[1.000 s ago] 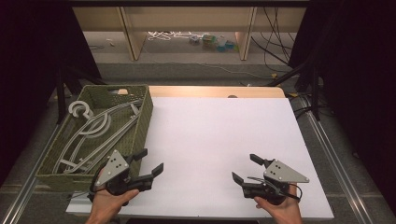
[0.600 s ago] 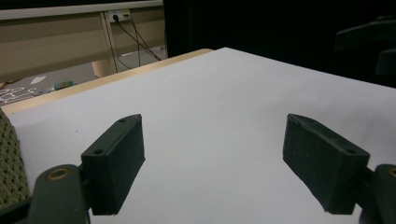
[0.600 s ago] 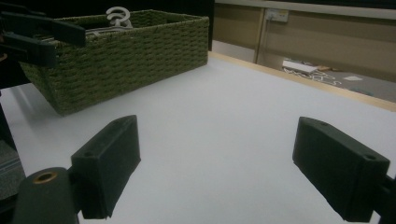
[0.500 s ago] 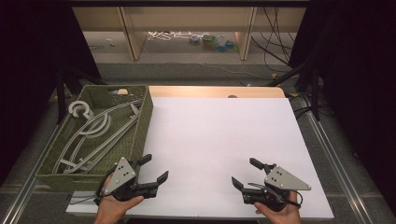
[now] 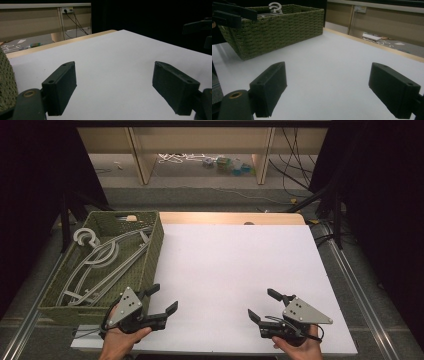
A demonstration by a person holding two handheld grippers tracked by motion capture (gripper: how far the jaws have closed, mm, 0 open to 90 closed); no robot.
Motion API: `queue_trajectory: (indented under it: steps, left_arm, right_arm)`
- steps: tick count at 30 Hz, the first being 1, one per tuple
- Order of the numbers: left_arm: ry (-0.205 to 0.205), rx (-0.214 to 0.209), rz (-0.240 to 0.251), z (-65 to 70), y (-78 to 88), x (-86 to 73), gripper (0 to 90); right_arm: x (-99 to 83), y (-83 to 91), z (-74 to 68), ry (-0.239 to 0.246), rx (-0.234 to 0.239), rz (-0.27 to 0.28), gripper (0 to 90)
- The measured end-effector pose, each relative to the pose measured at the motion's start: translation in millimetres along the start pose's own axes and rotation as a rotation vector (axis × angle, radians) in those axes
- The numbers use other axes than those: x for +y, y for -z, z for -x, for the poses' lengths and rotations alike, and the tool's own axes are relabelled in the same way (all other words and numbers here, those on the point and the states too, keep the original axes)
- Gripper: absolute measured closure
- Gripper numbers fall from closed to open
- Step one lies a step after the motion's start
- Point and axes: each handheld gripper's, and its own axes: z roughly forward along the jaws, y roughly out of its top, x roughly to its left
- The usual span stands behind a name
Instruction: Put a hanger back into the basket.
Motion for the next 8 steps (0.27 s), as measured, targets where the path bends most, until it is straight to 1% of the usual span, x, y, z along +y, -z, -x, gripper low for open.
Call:
queue_trajectory:
  steps: [3, 4, 5, 6, 8]
  left_arm:
    - [-0.001, -0.009, 0.006, 0.0, -1.9, -0.8, 19.3]
    - [-0.006, -0.004, -0.004, 0.3, -1.5, -0.7, 19.3]
    - [-0.010, -0.006, -0.004, 0.6, -1.7, -0.8, 19.3]
    - [0.008, -0.006, -0.003, 2.0, -1.9, -1.2, 19.3]
    - [0.006, -0.008, -0.001, 2.1, -1.7, -1.1, 19.3]
  right_arm:
    - [-0.8, -1.5, 0.4, -0.003, 0.006, 0.003, 15.7]
    - [-0.9, -1.3, 0.6, -0.001, 0.000, 0.005, 15.7]
    - [-0.8, -1.0, 0.9, -0.001, 0.003, -0.001, 15.7]
    - [-0.9, -1.4, 1.0, -0.002, 0.005, 0.002, 15.6]
    - [-0.8, -1.2, 1.2, 0.000, 0.001, -0.001, 15.7]
